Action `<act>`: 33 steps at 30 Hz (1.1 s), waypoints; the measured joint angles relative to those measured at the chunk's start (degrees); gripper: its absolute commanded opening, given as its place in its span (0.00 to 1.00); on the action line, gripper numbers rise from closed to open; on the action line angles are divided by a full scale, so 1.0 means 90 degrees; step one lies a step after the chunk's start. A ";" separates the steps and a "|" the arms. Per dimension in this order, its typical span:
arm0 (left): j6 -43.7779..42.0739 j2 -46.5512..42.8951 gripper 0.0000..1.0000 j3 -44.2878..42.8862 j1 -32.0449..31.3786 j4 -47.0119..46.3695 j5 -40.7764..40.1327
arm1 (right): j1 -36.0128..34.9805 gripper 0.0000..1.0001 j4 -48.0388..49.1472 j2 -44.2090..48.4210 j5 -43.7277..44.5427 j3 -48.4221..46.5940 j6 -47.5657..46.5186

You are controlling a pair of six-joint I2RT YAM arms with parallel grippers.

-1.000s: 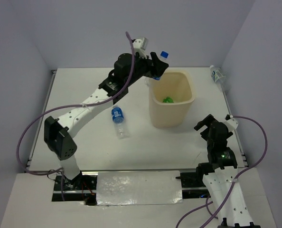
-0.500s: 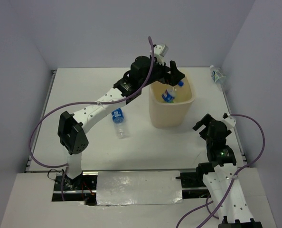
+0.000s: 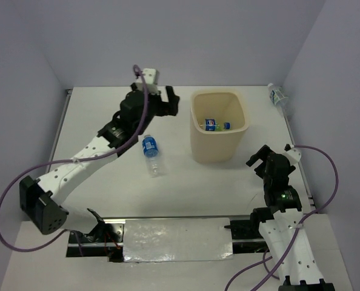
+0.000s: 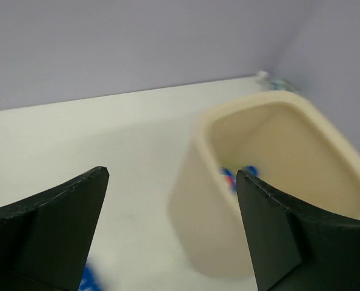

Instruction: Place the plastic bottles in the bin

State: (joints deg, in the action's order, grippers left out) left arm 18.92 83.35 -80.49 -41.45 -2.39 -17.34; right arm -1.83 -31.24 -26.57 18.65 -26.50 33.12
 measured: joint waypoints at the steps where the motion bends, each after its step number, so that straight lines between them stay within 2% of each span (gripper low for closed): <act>1: 0.0124 -0.0304 0.99 0.0333 0.0204 0.0029 -0.0194 | 0.0000 1.00 0.0002 0.0000 0.0002 0.0000 -0.0002; 4: 0.0508 -0.0903 0.99 0.1299 0.0940 0.0053 -0.0607 | 0.0000 1.00 0.0010 0.0000 0.0002 0.0000 -0.0044; 7: 0.0996 -0.0950 0.99 0.2251 0.1569 0.0410 -0.0755 | 0.0000 1.00 0.0029 0.0019 0.0036 0.0000 -0.0068; 12: 0.1457 -0.0374 0.99 0.3082 0.1625 0.0913 -0.0291 | 0.0000 1.00 0.0049 0.0036 0.0078 0.0000 -0.0121; 17: 0.1821 0.0216 0.99 0.3206 0.1596 0.0923 0.0119 | 0.0000 1.00 0.0056 -0.0061 0.0095 0.0000 -0.0165; 22: 0.2067 0.0979 0.94 0.3206 0.1598 0.0593 0.0690 | 0.0000 1.00 0.0075 -0.0189 0.0090 0.0000 -0.0240; 23: 0.2098 0.1124 0.91 0.3206 0.1598 0.0539 0.0794 | 0.0000 1.00 0.0085 -0.0206 0.0087 0.0000 -0.0255; 26: 0.2210 0.1430 0.68 0.3206 0.1591 0.0430 0.0993 | 0.0000 1.00 0.0090 -0.0270 0.0090 0.0000 -0.0294; 27: 0.2251 0.1438 0.55 0.3194 0.1591 0.0396 0.1010 | 0.0000 1.00 0.0092 -0.0284 0.0090 0.0000 -0.0306; 30: 0.2246 0.1433 0.44 0.3087 0.1591 0.0420 0.1064 | 0.0000 1.00 0.0090 -0.0296 0.0107 0.0000 -0.0308; 33: 0.2195 0.1316 0.43 0.2905 0.1583 0.0629 0.1047 | 0.0000 1.00 0.0092 -0.0294 0.0148 0.0000 -0.0308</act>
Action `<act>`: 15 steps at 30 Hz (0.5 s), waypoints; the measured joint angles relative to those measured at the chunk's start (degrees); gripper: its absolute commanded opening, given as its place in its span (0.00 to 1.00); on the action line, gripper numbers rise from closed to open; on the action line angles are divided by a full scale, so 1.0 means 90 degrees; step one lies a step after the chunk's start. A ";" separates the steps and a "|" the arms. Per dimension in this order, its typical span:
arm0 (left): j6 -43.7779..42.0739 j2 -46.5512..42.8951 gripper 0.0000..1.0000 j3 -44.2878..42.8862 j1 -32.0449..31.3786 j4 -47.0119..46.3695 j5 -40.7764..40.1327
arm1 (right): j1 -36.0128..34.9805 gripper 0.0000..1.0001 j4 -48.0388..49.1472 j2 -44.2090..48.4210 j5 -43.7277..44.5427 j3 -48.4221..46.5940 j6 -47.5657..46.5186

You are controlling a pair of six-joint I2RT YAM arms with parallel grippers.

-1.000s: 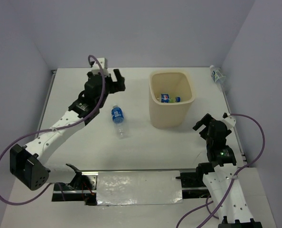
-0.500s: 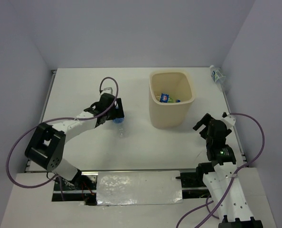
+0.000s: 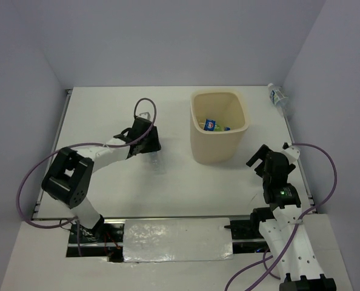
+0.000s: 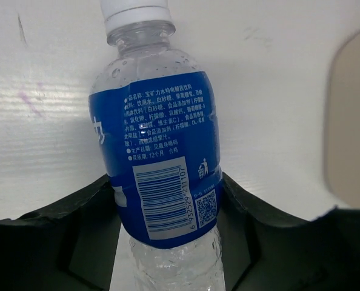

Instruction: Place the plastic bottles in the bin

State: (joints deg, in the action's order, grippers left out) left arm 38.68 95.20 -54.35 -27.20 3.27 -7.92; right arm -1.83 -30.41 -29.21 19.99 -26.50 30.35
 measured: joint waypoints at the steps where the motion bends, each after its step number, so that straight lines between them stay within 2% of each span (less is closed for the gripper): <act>1: -0.0073 -0.0112 0.44 -0.0085 0.0000 0.0083 -0.0017 | 0.0000 1.00 0.0000 0.0000 0.0012 0.0000 0.0002; 7: -0.0673 -0.1071 0.44 -0.1064 -0.0083 -0.0015 0.0158 | 0.0000 1.00 0.0044 0.0000 0.0015 0.0000 0.0000; 11: -0.1379 -0.1443 0.49 -0.1889 -0.0359 -0.0886 0.0906 | 0.0000 1.00 0.0044 0.0032 0.0012 0.0000 0.0000; 15: -0.1923 -0.1336 0.49 -0.2800 -0.0792 -0.1513 0.1829 | 0.0000 1.00 0.0058 0.0228 0.0010 0.0000 0.0000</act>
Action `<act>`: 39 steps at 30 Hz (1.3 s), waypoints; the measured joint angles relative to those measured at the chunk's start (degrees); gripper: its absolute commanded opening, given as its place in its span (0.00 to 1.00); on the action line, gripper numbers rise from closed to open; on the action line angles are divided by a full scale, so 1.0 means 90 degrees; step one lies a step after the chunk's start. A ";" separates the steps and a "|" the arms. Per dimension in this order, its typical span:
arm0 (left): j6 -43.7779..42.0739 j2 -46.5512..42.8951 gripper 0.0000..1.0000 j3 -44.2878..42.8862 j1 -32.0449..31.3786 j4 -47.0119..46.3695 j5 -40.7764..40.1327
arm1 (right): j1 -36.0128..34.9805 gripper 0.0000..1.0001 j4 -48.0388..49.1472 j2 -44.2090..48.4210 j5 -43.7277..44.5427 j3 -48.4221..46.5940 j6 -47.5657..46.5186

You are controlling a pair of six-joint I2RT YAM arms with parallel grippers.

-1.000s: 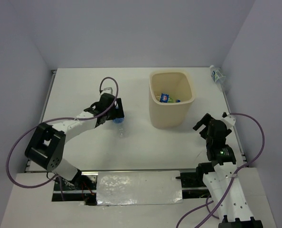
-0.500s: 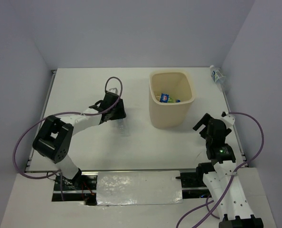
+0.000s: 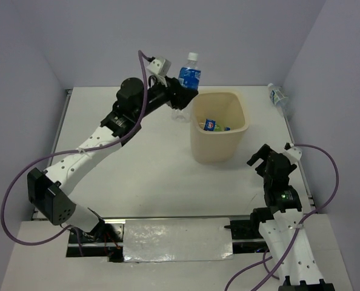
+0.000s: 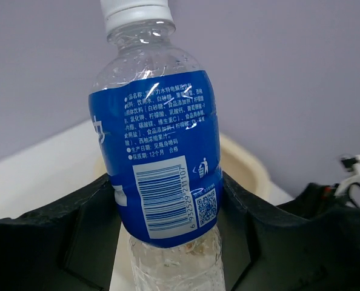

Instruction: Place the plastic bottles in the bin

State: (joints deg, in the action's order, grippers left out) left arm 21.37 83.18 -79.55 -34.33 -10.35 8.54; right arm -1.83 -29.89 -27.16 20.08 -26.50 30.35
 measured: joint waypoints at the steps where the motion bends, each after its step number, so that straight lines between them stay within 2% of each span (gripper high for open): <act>1: -0.0061 0.0121 0.51 -0.0272 -0.0080 -0.0146 0.0262 | 0.0000 1.00 0.0017 0.0051 -0.0010 0.0000 -0.0005; 6: -0.0172 0.1098 0.59 -0.1474 -0.0153 -0.0760 0.1377 | 0.0005 1.00 0.0146 0.0165 -0.0189 0.0000 -0.0063; 7: -0.0172 0.1367 0.66 -0.1734 -0.0170 -0.0804 0.1545 | 0.0007 1.00 0.0153 0.0165 -0.0197 0.0000 -0.0070; 9: -0.0175 0.1853 0.68 -0.2135 -0.0209 -0.0831 0.1778 | 0.0012 1.00 0.0163 0.0163 -0.0206 0.0000 -0.0075; 12: -0.0226 0.2591 0.87 -0.2832 -0.0369 -0.0656 0.2004 | 0.0012 1.00 0.0170 0.0155 -0.0175 0.0000 -0.0070; 14: -0.0289 0.2975 0.91 -0.3225 -0.0510 -0.0355 0.2030 | 0.0012 1.00 0.0165 0.0148 -0.0129 0.0000 -0.0044; 16: -0.0359 0.3155 0.99 -0.3390 -0.0610 -0.0109 0.2062 | 0.0012 1.00 0.0153 0.0148 -0.0053 0.0000 -0.0017; 26: -0.0340 0.3009 0.99 -0.3376 -0.0661 0.0194 0.2395 | 0.0012 1.00 0.0119 0.0311 0.0289 -0.0129 0.0197; 29: -0.0175 0.2594 0.99 -0.2985 -0.0542 0.0117 0.2450 | 0.0012 1.00 0.0126 0.0083 0.0330 -0.0464 0.0330; 31: 0.0056 0.2038 0.99 -0.2263 -0.0308 -0.0257 0.2594 | 0.0012 1.00 0.0129 -0.0138 0.0355 -0.0811 0.0389; 35: 0.0551 0.0901 0.99 -0.0777 0.0658 -0.0920 0.2732 | 0.0012 1.00 0.0126 -0.0845 0.0563 -0.1800 0.0410; 39: 0.0466 -0.0223 0.99 0.0563 0.1615 -0.0828 0.1970 | 0.0017 1.00 0.0131 -0.1649 0.0959 -0.2769 0.0352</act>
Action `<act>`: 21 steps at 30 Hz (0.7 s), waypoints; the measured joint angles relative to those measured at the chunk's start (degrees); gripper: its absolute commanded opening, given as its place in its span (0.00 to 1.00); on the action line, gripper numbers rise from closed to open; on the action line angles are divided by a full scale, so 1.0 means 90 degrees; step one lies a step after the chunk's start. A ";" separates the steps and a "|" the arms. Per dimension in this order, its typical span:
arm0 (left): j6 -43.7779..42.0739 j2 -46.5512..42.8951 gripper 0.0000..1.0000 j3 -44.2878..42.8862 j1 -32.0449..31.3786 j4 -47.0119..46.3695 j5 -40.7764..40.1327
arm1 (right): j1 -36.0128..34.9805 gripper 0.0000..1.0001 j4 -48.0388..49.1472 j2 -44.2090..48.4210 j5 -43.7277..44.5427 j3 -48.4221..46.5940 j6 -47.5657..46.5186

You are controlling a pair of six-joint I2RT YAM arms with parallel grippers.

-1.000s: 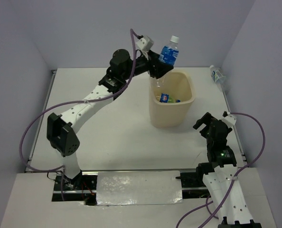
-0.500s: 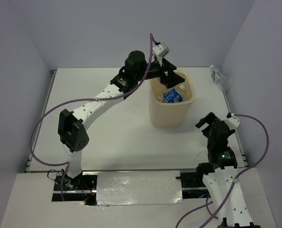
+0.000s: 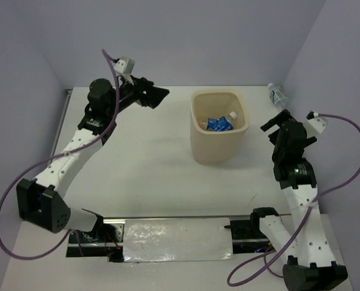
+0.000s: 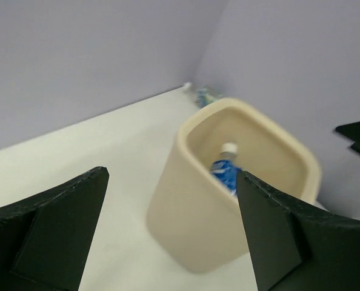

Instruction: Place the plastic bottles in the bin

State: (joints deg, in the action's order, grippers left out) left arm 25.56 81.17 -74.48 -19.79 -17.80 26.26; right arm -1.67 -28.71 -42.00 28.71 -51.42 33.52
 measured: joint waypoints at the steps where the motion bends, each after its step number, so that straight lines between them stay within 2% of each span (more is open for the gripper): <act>1: -0.0036 -0.0245 0.99 0.0238 0.0070 0.0175 -0.0231 | 0.0005 1.00 -0.0012 -0.0216 0.0085 -0.0245 -0.0044; 6: -0.0197 -0.1773 0.99 0.1960 0.0248 0.0663 -0.1396 | 0.0027 1.00 -0.0209 -0.1542 0.0289 -0.1676 -0.0384; 9: -0.0226 -0.2346 0.99 0.2606 0.0488 0.0998 -0.1957 | 0.0073 1.00 -0.0313 -0.2404 0.0274 -0.2458 -0.0534; 12: -0.0233 -0.2492 0.99 0.2866 0.0697 0.1285 -0.2412 | 0.0274 1.00 -0.0274 -0.3104 0.0056 -0.2919 -0.0614; 16: -0.0304 -0.2453 0.99 0.2970 0.0852 0.1530 -0.2679 | 0.0831 1.00 -0.0165 -0.4209 -0.0746 -0.3604 -0.0610; 21: -0.0306 -0.2047 0.99 0.2965 0.1005 0.1549 -0.2715 | 0.0991 0.99 0.0920 -0.5083 -0.1358 -0.3529 -0.0622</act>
State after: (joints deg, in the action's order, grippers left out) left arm 22.81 62.74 -47.79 -10.74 -3.86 1.83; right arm 7.25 -20.43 -87.74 16.49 -83.18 27.92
